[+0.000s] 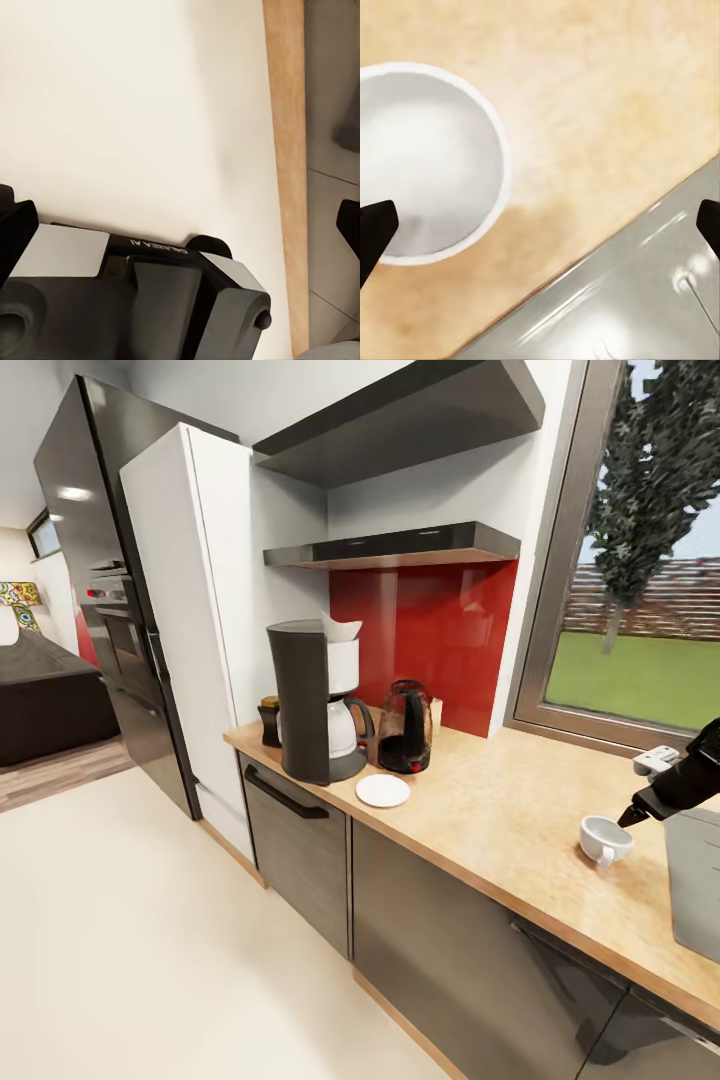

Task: Set up a coffee station on the kitchen countertop: keep the coffee maker on the countertop, move the bottle of coffee from the kitchen shelf to the counter next to the coffee maker, place a paper coffee filter on top of the coffee maker, put the saucer next to the coffee maker with the coffee cup on the saucer, and place the electric kettle next to the coffee maker.

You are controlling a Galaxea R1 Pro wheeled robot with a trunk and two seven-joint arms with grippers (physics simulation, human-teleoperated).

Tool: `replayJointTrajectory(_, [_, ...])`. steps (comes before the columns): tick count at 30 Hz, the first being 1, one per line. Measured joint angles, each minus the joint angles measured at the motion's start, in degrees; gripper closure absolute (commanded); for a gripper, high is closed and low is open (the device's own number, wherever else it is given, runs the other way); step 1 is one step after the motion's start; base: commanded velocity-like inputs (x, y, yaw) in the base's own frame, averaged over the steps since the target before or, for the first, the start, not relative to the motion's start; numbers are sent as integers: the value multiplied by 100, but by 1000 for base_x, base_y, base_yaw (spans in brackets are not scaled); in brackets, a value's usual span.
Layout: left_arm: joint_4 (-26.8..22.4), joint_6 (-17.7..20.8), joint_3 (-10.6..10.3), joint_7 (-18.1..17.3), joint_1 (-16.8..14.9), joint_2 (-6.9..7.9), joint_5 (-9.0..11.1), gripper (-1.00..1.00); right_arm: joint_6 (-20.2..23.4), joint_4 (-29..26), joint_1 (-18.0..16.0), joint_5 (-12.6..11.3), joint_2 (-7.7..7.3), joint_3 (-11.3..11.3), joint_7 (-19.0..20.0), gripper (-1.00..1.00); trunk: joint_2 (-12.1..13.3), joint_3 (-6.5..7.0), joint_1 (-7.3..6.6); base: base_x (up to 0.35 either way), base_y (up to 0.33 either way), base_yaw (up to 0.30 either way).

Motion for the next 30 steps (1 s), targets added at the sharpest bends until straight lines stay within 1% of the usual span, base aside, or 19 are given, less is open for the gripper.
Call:
replayJointTrajectory(2, [-1,0,0,3,0,1,0,-100,1,0,0,-4,51,0,-1,-100,0,0,-1,151,0,0])
replayJointTrajectory(7, [0,-1,0,1,0,2,0,-100,0,0,0,-1,74,0,-2,-100,0,0,0,65,0,0])
replayJointTrajectory(17, [0,-7,0,1,0,-2,0,-100,-1,0,0,-1,85,0,-5,-100,0,0,0,65,0,0])
replayJointTrajectory(30, [0,-8,0,0,0,-1,0,-100,-1,0,0,1,86,1,-8,-100,0,0,1,11,0,0])
